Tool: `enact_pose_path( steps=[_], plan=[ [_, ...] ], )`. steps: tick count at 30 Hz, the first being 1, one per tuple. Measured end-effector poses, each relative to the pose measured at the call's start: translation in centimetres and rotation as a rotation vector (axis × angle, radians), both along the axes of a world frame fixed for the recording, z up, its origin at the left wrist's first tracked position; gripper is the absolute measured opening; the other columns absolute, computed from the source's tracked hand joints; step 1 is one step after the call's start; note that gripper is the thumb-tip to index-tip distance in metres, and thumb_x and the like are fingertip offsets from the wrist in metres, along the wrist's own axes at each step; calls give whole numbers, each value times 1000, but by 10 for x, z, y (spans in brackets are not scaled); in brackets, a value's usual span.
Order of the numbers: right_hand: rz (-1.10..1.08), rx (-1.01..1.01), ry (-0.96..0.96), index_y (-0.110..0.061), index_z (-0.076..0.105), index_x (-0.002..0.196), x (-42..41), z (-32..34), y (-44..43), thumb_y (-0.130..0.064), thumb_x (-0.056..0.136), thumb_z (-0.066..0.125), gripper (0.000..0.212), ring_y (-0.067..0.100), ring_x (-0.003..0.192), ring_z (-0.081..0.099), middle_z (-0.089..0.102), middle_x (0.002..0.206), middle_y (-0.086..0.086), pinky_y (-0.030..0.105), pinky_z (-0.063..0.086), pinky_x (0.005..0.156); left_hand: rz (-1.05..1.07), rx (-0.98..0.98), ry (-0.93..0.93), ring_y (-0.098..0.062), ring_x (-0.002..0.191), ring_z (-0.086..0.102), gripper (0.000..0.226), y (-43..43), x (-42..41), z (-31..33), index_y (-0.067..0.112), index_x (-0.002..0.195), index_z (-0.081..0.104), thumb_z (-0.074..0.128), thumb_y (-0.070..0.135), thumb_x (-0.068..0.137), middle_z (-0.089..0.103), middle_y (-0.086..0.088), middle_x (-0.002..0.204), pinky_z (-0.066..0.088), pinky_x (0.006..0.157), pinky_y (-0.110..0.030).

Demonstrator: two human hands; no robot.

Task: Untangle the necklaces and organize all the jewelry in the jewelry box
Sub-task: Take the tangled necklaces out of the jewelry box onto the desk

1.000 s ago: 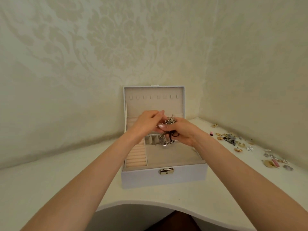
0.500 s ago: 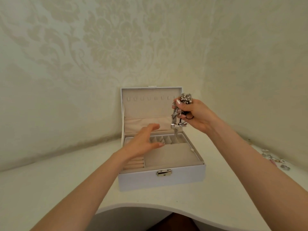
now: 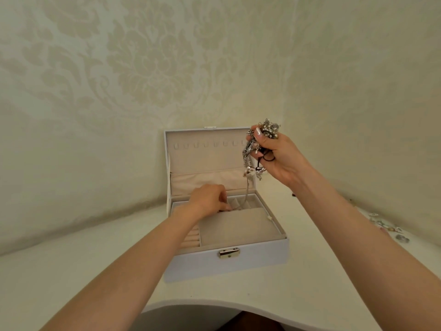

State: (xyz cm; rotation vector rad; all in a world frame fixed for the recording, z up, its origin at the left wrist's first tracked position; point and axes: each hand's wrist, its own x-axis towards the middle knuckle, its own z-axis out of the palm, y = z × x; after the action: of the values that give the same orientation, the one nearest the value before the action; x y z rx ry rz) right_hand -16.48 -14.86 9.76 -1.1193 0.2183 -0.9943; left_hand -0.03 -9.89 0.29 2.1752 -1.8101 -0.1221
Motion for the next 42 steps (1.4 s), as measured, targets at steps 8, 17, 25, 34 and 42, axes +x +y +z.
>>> enact_pose_path(
  steps=[8, 17, 25, 34, 42],
  plan=[
    [-23, 14, 9, -5, 56, 92, 4, -5, 4, -1, 94, 50, 8, 4, 52, 55, 57, 81, 10, 17, 36, 46, -106, 71, 241, -8, 70, 52, 13, 4, 1, 5, 4, 97, 66, 64, 11, 86, 61, -1, 80, 40, 62, -15],
    [-29, -2, 9, -6, 57, 90, 2, -3, 7, -1, 93, 50, 9, 5, 52, 54, 58, 80, 9, 17, 36, 47, -139, 68, 264, -2, 63, 45, 15, 13, 15, 1, 2, 93, 67, 69, 14, 84, 53, 10, 68, 35, 57, -11],
    [-47, -189, 217, -9, 58, 90, -14, -7, 16, -1, 91, 54, 10, 5, 70, 64, 62, 85, 4, 18, 41, 51, 3, -468, 287, -13, 77, 45, 9, 52, 11, 15, 14, 83, 56, 56, 15, 92, 53, 1, 83, 30, 67, -24],
    [-52, -418, 621, -10, 61, 81, -9, -56, 40, 0, 89, 59, 13, 6, 53, 46, 58, 70, 3, 17, 37, 48, 113, -463, 476, -1, 77, 57, 15, 119, 5, -26, 15, 78, 57, 59, 25, 89, 65, 6, 80, 41, 71, -19],
    [-175, -760, 915, -13, 63, 88, 15, -93, 40, -6, 86, 63, 7, 15, 84, 57, 66, 89, 3, 26, 43, 75, 287, -577, 622, 1, 58, 57, 12, 108, -4, -32, 0, 82, 58, 56, 8, 91, 64, -6, 76, 39, 59, -9]
  ],
)
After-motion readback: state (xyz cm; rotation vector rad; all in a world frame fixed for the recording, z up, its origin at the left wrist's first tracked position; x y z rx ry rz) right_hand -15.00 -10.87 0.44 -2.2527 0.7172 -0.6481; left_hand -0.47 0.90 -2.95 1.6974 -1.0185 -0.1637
